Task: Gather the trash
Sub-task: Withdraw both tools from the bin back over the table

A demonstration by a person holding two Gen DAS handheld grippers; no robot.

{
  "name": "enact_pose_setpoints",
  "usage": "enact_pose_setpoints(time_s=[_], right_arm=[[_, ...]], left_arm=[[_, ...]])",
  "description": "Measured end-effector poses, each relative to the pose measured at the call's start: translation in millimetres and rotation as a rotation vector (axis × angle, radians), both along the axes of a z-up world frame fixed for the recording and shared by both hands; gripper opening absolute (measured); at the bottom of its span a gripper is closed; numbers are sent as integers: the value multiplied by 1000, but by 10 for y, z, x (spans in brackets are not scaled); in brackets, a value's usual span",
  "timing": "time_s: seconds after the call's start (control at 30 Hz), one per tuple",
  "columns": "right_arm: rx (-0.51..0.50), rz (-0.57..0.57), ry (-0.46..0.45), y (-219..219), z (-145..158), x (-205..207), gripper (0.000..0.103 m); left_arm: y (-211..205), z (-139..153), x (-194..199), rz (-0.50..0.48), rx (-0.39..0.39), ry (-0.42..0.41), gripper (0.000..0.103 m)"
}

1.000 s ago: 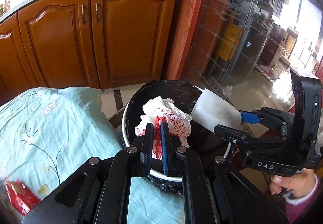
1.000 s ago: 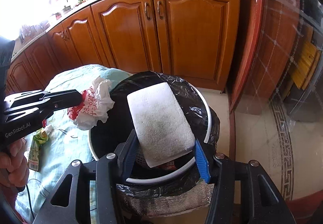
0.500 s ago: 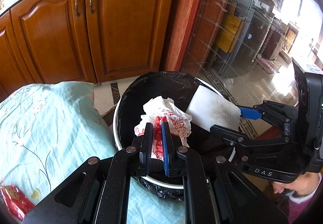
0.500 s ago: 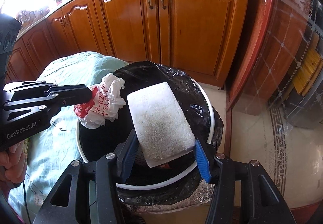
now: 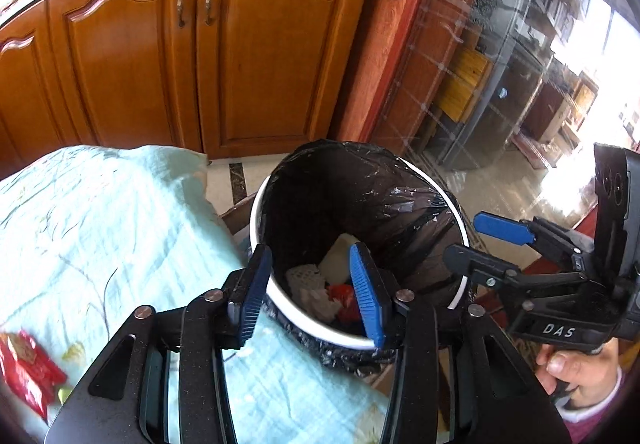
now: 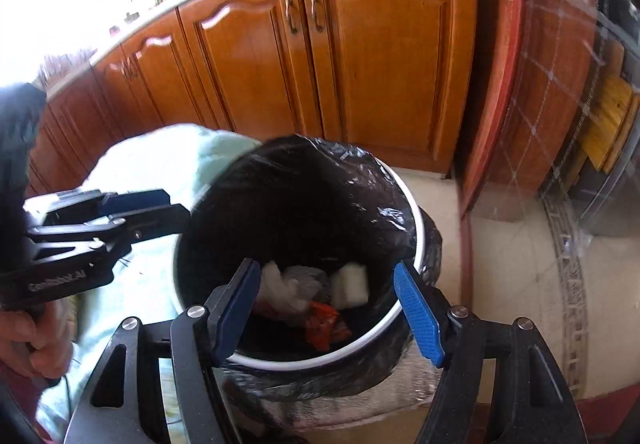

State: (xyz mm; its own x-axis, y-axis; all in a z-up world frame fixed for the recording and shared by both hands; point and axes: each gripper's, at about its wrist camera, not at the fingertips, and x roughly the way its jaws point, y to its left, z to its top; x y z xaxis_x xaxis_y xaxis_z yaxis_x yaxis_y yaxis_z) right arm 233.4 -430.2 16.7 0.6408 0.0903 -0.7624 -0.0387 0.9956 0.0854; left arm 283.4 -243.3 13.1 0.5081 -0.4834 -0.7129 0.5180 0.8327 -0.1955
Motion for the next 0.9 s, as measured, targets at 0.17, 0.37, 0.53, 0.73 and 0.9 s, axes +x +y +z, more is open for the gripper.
enact_pose_setpoints(time_s=[0.17,0.37,0.53,0.73,0.9], right_arm=[[131,-22,-78,41,55,-229,83],[279,-9,-109,276,-18,-412,95],[321,33,-90,596,-114,-507,95],[347,86,-69,951,-167,-599,95],[343,132,-62,1249,-157,-645,95]], left_arm=[[417,-22,-221,84,-61,2,58],[959,-57,-482,181,-97,7,61],[1386,-83,-689,249,-100,-8,61],[1802,-138,-907,312,-104,-3,61],[2093,-148,-1087,351,-107,-9,61]])
